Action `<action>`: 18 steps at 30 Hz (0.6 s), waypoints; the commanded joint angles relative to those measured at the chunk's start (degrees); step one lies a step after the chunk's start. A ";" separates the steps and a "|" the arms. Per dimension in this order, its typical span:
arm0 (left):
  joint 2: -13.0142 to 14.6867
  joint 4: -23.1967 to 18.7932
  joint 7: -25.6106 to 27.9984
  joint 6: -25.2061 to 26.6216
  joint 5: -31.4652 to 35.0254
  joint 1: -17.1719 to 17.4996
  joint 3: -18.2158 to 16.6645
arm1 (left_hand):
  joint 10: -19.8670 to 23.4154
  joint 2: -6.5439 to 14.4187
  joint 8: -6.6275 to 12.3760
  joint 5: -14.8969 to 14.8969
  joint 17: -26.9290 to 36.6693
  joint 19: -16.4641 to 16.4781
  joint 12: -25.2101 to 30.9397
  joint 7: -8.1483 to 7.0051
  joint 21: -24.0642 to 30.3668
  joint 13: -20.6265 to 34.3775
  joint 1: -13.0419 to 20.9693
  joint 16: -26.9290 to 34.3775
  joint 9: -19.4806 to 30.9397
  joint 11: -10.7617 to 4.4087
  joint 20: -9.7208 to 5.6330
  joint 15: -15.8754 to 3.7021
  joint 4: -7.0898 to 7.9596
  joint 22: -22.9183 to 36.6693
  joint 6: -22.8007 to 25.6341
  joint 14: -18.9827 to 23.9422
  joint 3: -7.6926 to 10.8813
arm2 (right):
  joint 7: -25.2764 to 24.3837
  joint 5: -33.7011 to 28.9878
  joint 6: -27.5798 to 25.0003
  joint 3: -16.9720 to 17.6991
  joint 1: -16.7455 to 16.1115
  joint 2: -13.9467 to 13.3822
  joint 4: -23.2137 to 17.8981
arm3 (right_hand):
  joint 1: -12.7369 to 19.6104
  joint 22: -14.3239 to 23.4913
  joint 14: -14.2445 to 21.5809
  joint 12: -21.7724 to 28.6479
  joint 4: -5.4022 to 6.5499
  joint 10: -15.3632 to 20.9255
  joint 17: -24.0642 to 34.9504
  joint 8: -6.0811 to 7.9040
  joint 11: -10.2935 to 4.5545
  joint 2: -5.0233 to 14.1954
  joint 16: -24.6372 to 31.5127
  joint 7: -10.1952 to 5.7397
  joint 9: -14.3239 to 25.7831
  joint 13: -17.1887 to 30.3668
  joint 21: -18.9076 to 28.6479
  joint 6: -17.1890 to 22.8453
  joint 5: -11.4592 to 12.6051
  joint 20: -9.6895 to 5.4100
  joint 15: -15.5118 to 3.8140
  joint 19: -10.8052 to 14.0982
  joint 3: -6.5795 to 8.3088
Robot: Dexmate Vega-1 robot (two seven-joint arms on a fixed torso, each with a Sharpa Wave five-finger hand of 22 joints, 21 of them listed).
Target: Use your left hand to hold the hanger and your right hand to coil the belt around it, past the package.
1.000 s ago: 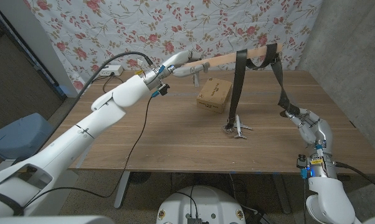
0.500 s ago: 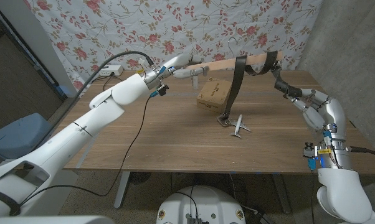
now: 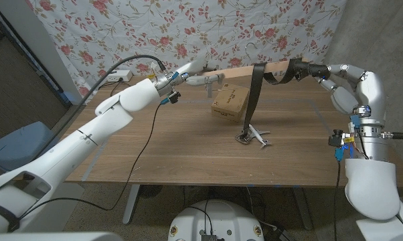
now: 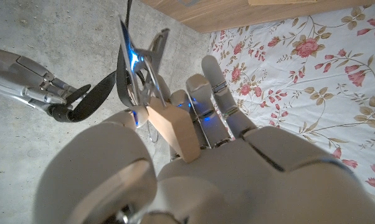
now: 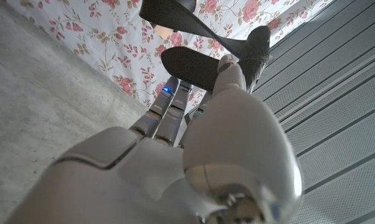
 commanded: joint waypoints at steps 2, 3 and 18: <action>-0.05 1.01 -1.10 0.69 -0.14 -1.01 0.94 | 0.17 0.54 0.25 0.51 0.08 0.19 0.09 0.09 0.16 0.27 -0.07 0.24 0.05 -0.30 -0.35 -1.34 -0.02 0.05 0.29 -0.21 0.64 | 5.85 -25.09 -22.52 -6.27 11.38 -2.73 -8.56 | -0.22 0.18 0.54 -0.33 0.14 0.06 0.20 0.07 -0.61 0.38 -0.02 -0.60 0.32 0.25 0.43 0.24 -0.20 -3.32 -9.83 0.28 -0.58; -0.03 1.03 -1.43 0.96 -0.13 -1.23 1.12 | 0.10 0.56 0.17 0.51 0.08 0.19 0.07 0.26 0.14 0.27 -0.07 0.27 -0.03 -0.26 -0.37 -1.21 -0.02 0.01 0.19 -0.15 0.64 | 6.28 -26.52 -23.71 -6.90 12.59 -3.24 -8.47 | -0.23 0.18 0.55 -0.33 0.15 0.06 0.21 0.07 -0.61 0.38 -0.02 -0.62 0.33 0.25 0.45 0.24 -0.20 -3.33 -9.84 0.31 -0.60; 0.48 0.03 -5.65 5.49 1.52 -4.54 3.54 | 0.08 0.57 0.38 0.46 0.08 0.20 0.08 0.19 0.28 0.27 -0.08 0.33 -0.19 -0.37 -0.40 -1.11 -0.03 0.02 0.37 -0.26 0.66 | 21.67 -30.94 -37.05 -11.21 29.29 -12.24 -6.01 | -0.41 0.13 0.83 -0.59 0.44 -0.10 0.40 -0.10 -0.71 0.63 0.06 -1.03 0.26 0.15 0.73 0.21 -0.14 -3.52 -9.86 0.62 -0.84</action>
